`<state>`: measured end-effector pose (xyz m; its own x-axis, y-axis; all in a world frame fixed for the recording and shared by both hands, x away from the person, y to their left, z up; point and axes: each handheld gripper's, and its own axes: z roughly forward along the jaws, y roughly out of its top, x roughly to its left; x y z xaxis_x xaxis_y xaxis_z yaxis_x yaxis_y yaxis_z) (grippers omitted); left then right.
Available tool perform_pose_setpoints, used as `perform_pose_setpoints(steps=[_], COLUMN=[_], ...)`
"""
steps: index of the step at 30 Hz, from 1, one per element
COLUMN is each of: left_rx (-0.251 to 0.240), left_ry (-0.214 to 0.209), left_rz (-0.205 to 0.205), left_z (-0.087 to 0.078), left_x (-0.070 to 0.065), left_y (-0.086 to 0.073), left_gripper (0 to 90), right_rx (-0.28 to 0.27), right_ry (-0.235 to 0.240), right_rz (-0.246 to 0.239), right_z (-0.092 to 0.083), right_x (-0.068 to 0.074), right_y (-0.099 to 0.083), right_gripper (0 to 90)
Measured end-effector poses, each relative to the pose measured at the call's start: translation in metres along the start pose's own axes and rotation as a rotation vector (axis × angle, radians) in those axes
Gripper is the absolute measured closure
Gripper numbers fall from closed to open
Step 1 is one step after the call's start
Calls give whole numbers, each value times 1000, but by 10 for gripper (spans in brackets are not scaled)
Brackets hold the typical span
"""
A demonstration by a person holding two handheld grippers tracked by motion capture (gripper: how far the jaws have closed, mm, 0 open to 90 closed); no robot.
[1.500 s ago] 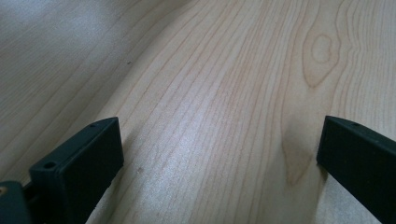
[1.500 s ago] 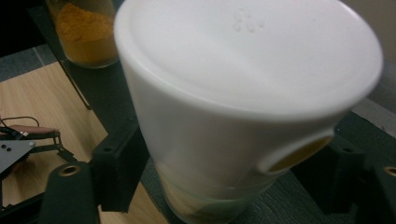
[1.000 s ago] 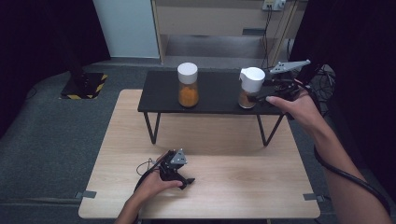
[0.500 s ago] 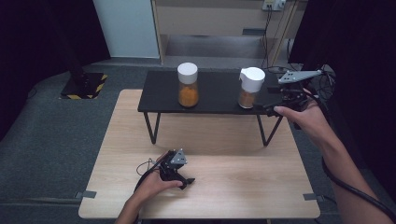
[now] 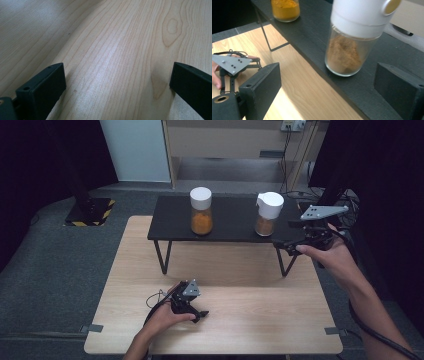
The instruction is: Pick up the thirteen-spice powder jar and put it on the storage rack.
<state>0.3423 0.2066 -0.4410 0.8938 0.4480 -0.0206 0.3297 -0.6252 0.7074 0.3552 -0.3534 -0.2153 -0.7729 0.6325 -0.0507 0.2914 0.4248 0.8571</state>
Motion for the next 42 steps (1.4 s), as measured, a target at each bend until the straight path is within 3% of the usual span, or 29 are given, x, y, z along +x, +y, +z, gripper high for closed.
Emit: perform_pose_setpoints(steps=[8, 23, 33, 42], left_rx=[0, 3, 3, 3], left_ry=[0, 1, 2, 3], left_rz=[0, -1, -2, -3], left_z=[0, 0, 0, 0], left_x=[0, 0, -1, -1], left_y=[0, 0, 0, 0], left_gripper=[0, 0, 0, 0], right_rx=[11, 38, 107, 115], right_ry=[15, 53, 58, 58], right_rz=[-17, 0, 37, 81], right_z=[3, 19, 42, 50], right_x=[17, 43, 48, 48], right_y=[-13, -62, -94, -115], right_gripper=[84, 85, 82, 82])
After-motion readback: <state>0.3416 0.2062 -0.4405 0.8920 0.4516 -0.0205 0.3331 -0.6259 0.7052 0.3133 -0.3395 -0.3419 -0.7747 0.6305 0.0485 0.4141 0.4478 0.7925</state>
